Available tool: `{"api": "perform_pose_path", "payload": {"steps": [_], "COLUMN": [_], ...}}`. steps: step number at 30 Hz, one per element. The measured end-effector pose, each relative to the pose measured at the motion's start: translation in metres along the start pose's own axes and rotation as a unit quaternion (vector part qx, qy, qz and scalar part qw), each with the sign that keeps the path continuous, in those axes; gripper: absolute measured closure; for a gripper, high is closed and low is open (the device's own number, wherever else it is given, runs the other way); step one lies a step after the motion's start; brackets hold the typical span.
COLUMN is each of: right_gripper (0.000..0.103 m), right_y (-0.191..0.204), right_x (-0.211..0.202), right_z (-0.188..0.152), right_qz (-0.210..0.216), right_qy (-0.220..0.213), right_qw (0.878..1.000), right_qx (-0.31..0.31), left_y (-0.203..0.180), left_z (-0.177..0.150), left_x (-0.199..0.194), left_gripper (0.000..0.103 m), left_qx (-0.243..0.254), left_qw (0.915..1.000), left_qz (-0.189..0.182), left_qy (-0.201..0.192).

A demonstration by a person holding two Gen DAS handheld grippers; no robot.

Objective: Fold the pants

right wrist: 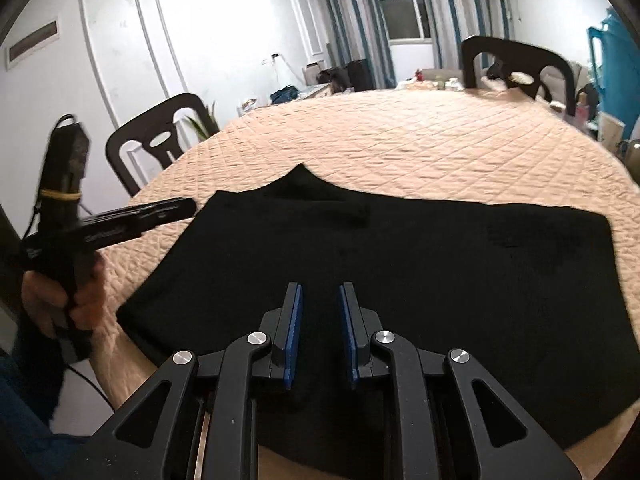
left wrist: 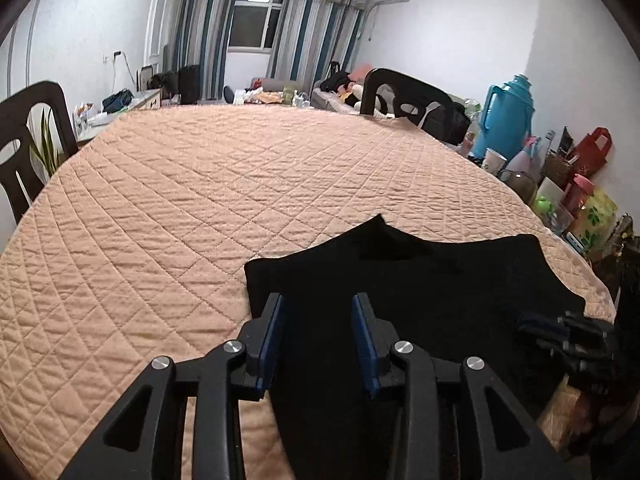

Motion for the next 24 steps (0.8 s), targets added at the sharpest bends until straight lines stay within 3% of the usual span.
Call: {"api": "perform_pose_path", "payload": {"steps": [3,8,11,14,17,20,24], "right_gripper": [0.084,0.083,0.083,0.074,0.074,0.073,0.073], "right_y": [0.001,-0.01,-0.029,-0.061,-0.074,-0.085,-0.117], "right_x": [0.011,-0.01,-0.031,-0.046,-0.063,-0.08,-0.1], "right_z": [-0.014,-0.016,-0.017,-0.025,-0.029,-0.029,-0.036], "right_qz": [-0.015,-0.019,-0.03,-0.064,-0.054,-0.102,-0.124], "right_qy": [0.022,0.002,-0.015,-0.02,-0.031,-0.048,-0.061], "right_qw": [0.999,1.0,0.999,0.996,0.995,0.991,0.982], "right_qx": [-0.018,-0.001,0.024,0.061,0.08,0.068,0.127], "left_y": [0.003,-0.003,-0.012,-0.018,-0.022,-0.024,-0.025], "left_z": [-0.009,-0.007,-0.016,-0.032,-0.038,-0.042,-0.047], "left_x": [0.014,0.002,-0.006,-0.005,-0.011,-0.019,-0.021], "left_gripper": [0.065,0.065,0.065,0.064,0.064,0.064,0.064], "left_qx": [-0.007,0.002,0.004,0.008,0.013,0.006,0.017], "left_qw": [0.9996,0.9999,0.9997,0.9991,0.9992,0.9989,0.9989], "left_qz": [0.0,-0.004,-0.02,-0.028,-0.025,-0.041,-0.035], "left_qy": [0.027,0.015,0.017,0.031,0.026,0.024,0.025]}}
Point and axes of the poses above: each gripper's, at about its wrist camera, not at the fingertips, and x roughly the way its jaws point, y to its left, z to its top, the point moved 6 cm from there along x, roughly the way its jaws point, and after that the axes turned 9 degrees about x, right-handed, at the moved point
